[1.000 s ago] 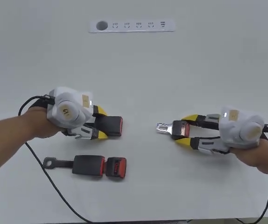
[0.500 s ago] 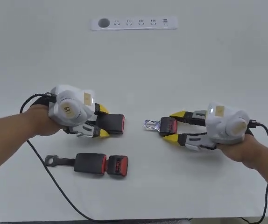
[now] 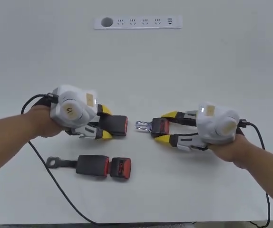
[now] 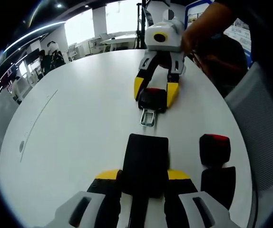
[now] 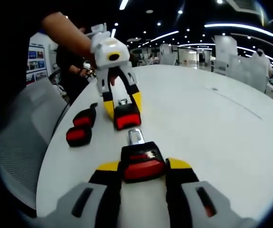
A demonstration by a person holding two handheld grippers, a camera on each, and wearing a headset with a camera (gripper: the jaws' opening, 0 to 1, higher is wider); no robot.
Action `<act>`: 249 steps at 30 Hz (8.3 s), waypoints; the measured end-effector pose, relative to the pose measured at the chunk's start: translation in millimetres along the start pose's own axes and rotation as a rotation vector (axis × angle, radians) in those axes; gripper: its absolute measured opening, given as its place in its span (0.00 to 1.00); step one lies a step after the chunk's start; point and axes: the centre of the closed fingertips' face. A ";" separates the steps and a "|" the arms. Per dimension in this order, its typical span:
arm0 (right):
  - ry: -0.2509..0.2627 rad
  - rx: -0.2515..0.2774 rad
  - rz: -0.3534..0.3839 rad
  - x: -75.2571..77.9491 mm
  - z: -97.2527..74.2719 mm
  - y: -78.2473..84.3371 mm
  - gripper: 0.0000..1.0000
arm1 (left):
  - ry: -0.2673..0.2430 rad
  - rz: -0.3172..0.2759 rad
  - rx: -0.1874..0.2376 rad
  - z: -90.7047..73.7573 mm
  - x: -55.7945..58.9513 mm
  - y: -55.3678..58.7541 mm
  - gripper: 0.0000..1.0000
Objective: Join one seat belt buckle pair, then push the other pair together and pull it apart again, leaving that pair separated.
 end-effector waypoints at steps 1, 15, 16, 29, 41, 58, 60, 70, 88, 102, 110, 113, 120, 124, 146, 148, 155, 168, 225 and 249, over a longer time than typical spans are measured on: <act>-0.004 0.002 -0.003 -1.3 2.2 -1.4 0.36 | 0.001 0.001 0.000 0.0 0.1 -0.1 0.36; -0.036 -0.011 -0.021 -6.5 16.9 -11.8 0.36 | 0.003 0.002 0.010 -1.3 2.7 -3.1 0.36; -0.038 -0.014 -0.024 -6.6 17.3 -11.7 0.36 | 0.004 0.002 0.010 -1.4 2.8 -3.2 0.36; -0.039 -0.037 -0.056 -10.6 30.0 -18.4 0.36 | 0.015 0.015 0.015 -2.7 3.8 -7.4 0.36; -0.047 -0.052 -0.018 -10.7 31.6 -20.9 0.36 | 0.007 0.008 0.026 -3.7 3.0 -6.5 0.35; -0.041 -0.070 -0.010 -15.5 46.1 -29.8 0.36 | 0.028 0.052 0.008 -1.4 4.7 -4.4 0.34; -0.037 -0.073 -0.003 -15.0 46.5 -30.3 0.36 | 0.030 0.053 0.005 -1.2 4.3 -3.3 0.34; -0.027 -0.101 0.005 -15.5 48.0 -31.6 0.36 | 0.043 0.065 -0.010 -0.1 3.8 -1.9 0.34; -0.005 -0.122 0.001 -15.2 48.9 -32.0 0.36 | 0.046 0.069 -0.021 1.2 2.4 0.0 0.34; 0.006 -0.124 -0.001 -15.1 49.0 -31.9 0.36 | 0.048 0.072 -0.026 1.1 3.0 -1.8 0.35; 0.011 -0.123 0.000 -15.5 49.2 -31.5 0.36 | 0.050 0.073 -0.027 1.4 3.0 -0.9 0.35; 0.012 -0.121 0.001 -15.5 49.3 -31.4 0.36 | 0.050 0.073 -0.028 1.6 2.9 -0.8 0.35; 0.015 -0.115 0.003 -15.4 49.2 -31.6 0.37 | 0.051 0.075 -0.023 1.6 3.0 -0.9 0.35; 0.017 -0.113 0.004 -15.1 49.4 -32.0 0.37 | 0.053 0.078 -0.023 1.2 3.4 -1.3 0.35; 0.024 -0.094 0.020 -14.7 48.9 -32.1 0.37 | 0.048 0.059 -0.017 -0.2 2.3 -0.4 0.35; 0.023 -0.091 0.019 -14.9 48.7 -32.0 0.37 | 0.048 0.059 -0.015 -0.6 3.2 -1.4 0.35; 0.027 -0.095 0.010 -13.2 42.0 -27.6 0.37 | 0.049 0.066 -0.025 -1.4 5.2 -3.7 0.35; 0.016 -0.107 -0.018 -10.1 29.9 -18.3 0.37 | 0.056 0.076 -0.034 -2.4 6.6 -5.9 0.35; 0.062 -0.158 -0.021 12.4 -55.2 45.1 0.37 | 0.053 0.055 -0.031 -1.1 4.7 -3.7 0.36; 0.050 -0.194 -0.036 12.4 -61.6 51.5 0.39 | 0.049 0.014 -0.053 2.0 2.9 -1.3 0.37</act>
Point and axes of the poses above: the centre of the closed fingertips' face, and the gripper's own axes: z roughly forward along the fingers, x roughly to its right, y roughly out of its underside, and after that the axes turned 5 degrees about -x, right-handed
